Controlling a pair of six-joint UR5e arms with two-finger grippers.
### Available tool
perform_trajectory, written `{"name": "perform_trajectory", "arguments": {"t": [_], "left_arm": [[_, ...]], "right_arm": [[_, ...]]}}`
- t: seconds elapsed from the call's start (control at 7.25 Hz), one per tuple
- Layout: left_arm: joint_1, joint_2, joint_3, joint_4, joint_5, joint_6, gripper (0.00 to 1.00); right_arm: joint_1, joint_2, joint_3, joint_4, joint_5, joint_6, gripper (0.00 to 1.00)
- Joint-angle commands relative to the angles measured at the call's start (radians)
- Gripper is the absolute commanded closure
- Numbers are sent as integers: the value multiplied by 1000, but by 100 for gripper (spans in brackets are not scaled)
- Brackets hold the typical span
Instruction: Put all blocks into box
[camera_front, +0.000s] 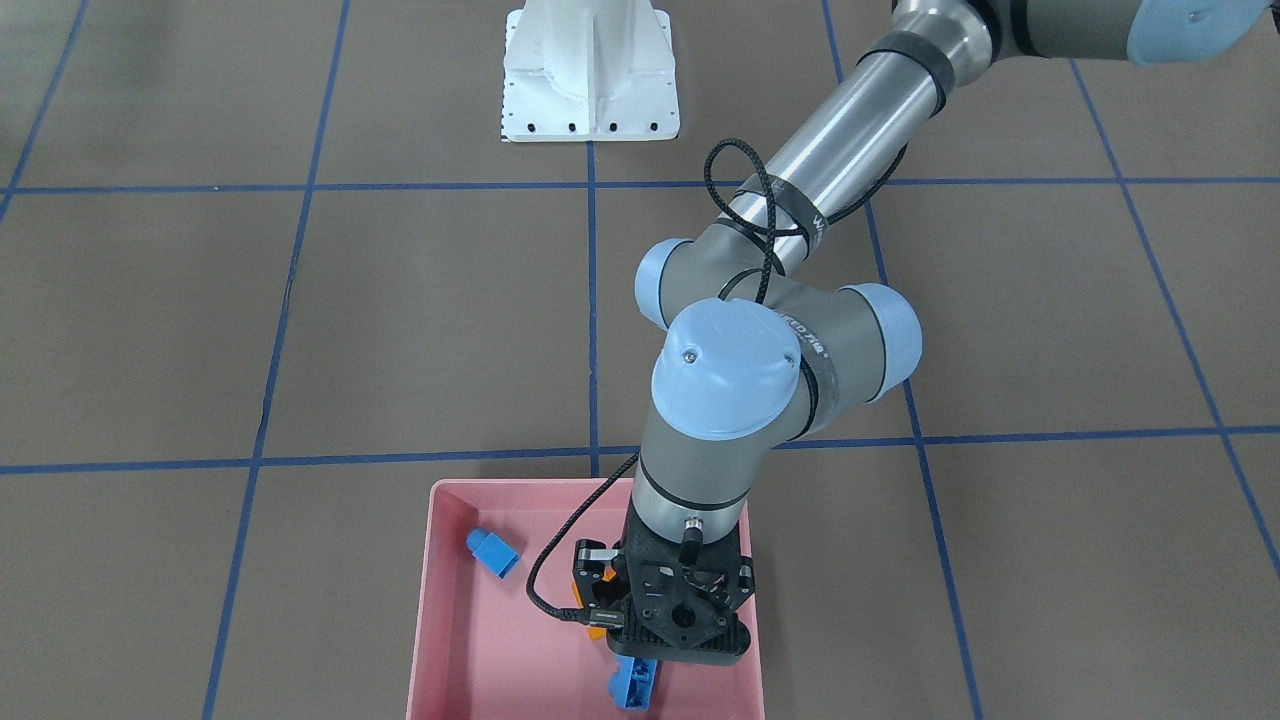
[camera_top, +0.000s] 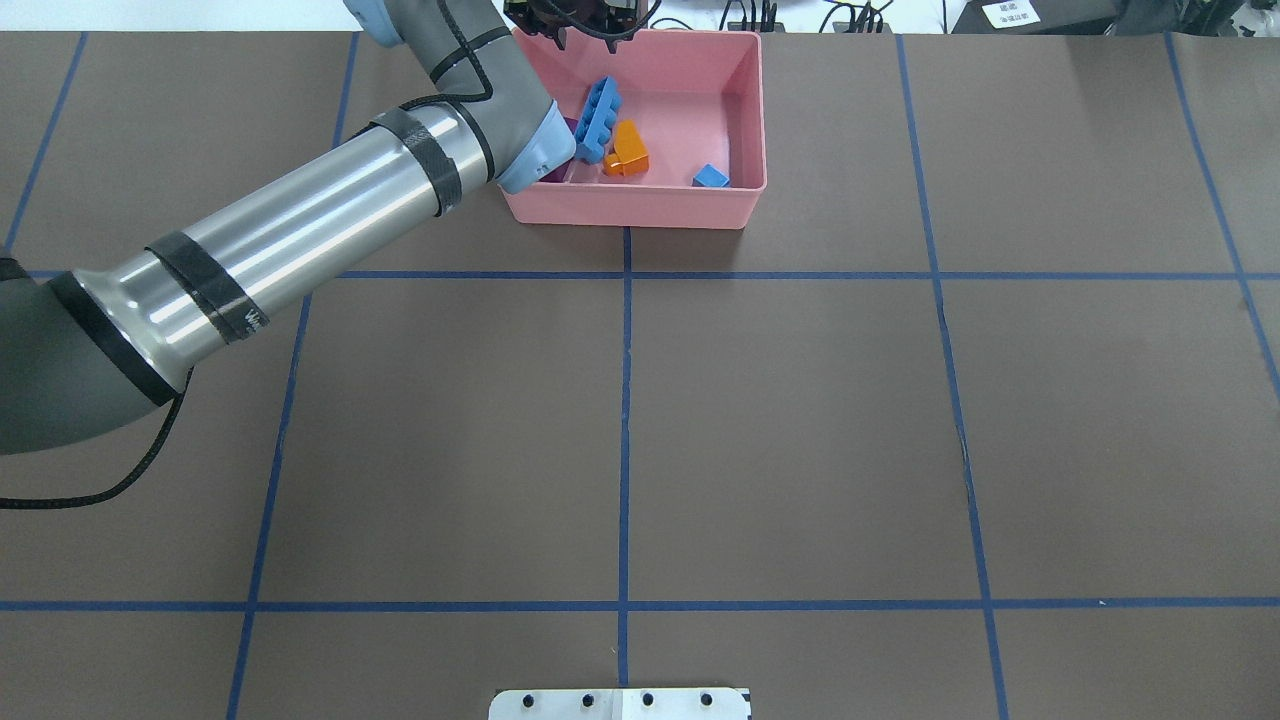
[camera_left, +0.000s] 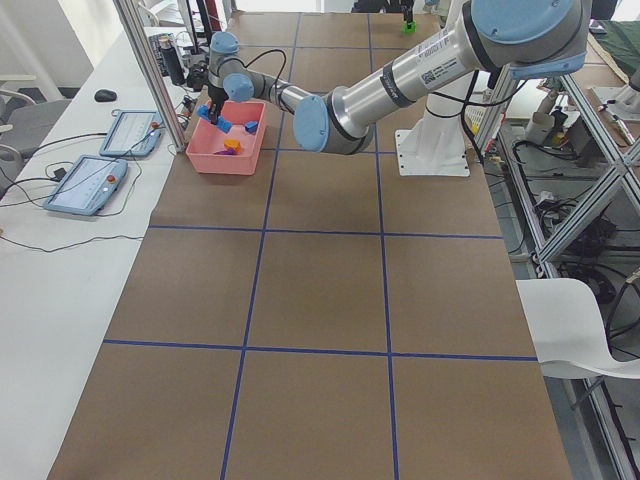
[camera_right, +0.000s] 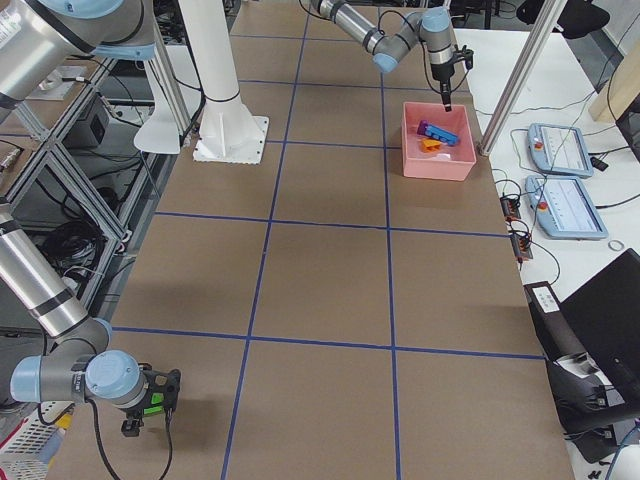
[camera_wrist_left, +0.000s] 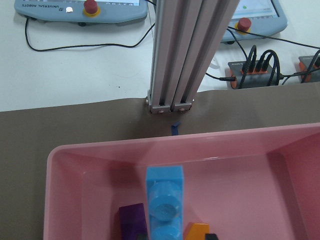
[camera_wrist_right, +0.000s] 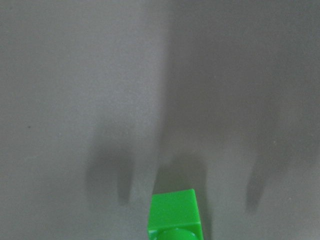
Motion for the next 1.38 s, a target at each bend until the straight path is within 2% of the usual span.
{"name": "perform_trajectory", "arguments": {"t": [0.0, 0.14, 0.28, 0.41, 0.55, 0.69, 0.83, 0.97, 1.1, 1.24], "left_arm": [[0, -3, -2, -6, 7, 0, 1], [-2, -4, -13, -12, 8, -3, 1], [-5, -3, -31, -8, 11, -11, 1], [-6, -1, -46, -3, 16, -3, 1], [-20, 0, -54, 0, 13, 0, 1], [-35, 8, -92, 29, 7, 3, 1], [-49, 17, -132, 105, -4, 53, 1], [-60, 57, -220, 227, -39, 151, 1], [-71, 116, -297, 297, -45, 240, 1], [-107, 208, -379, 317, -111, 297, 1]], "right_arm": [[0, 2, -17, 2, 0, 4, 35], [0, 2, -24, 4, 0, 4, 86], [0, 2, -23, 5, 0, 1, 100], [0, 2, -18, 30, 14, 7, 100], [24, 11, 0, 66, 66, 37, 100], [34, 23, 96, 61, 94, 130, 100], [32, 82, 188, 50, 101, 285, 100], [23, 226, 205, 9, 126, 436, 100], [-10, 388, 207, -90, 129, 518, 100], [-12, 555, 212, -255, 129, 530, 100]]}}
